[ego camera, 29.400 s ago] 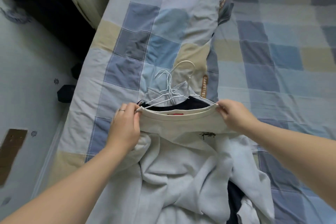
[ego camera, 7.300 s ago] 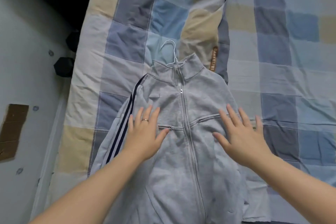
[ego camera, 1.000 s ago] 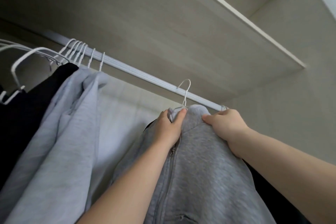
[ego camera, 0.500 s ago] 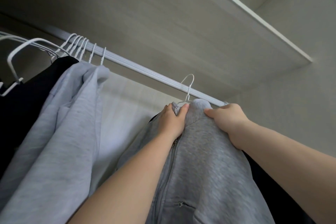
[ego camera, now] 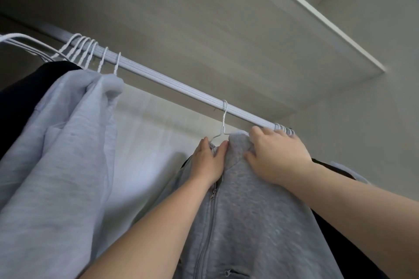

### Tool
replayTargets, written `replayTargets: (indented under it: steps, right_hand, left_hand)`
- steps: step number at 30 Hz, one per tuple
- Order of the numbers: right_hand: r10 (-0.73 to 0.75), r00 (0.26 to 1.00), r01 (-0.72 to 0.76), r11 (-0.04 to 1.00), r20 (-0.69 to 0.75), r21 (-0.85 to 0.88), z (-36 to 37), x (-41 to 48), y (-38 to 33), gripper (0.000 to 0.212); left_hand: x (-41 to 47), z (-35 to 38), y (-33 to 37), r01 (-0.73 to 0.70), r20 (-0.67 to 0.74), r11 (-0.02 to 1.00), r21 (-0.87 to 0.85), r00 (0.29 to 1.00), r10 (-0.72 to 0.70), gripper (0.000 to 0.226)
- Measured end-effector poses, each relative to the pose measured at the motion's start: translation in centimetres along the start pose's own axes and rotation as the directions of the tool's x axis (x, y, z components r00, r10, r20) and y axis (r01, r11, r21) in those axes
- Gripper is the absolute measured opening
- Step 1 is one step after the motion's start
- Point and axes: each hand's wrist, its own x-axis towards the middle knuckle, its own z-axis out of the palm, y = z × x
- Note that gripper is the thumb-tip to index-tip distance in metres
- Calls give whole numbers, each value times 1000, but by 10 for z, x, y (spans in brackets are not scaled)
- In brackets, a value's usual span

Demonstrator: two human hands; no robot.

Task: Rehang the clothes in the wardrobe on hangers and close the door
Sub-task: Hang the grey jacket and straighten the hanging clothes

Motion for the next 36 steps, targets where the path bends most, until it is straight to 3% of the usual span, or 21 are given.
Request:
replayTargets:
  steps: [2,5,8,13,21,29,36]
  right_hand:
    - [-177,982,154,953,-68,-262,3,-7,0,54]
    - [-275,961,259,888,12,-380,8,-10,2,81]
    - [-233,972,228,890,35,-395,12,-14,7,96]
    - [-106,988,144,893,111,-426,34,-19,34,115]
    - [14,988,61,884,157,-463,70,-27,100,122]
    - [54,987,32,860,153,-509,101,-37,139,118]
    - [42,990,37,851,138,-525,105,-37,140,119]
  left_hand:
    - [1,5,-3,-6,28,1000,-2,1000,6,66]
    - [3,15,-10,-19,53,1000,-16,998,20,72]
    - [3,24,-18,-73,56,997,-1,996,73,64]
    - [2,61,-26,-125,98,991,38,988,121,68]
    - [2,138,-31,-150,177,988,-24,972,152,68]
    - [-6,211,-45,-190,77,981,26,979,187,61]
    - [-3,219,-51,-194,82,981,2,978,193,62]
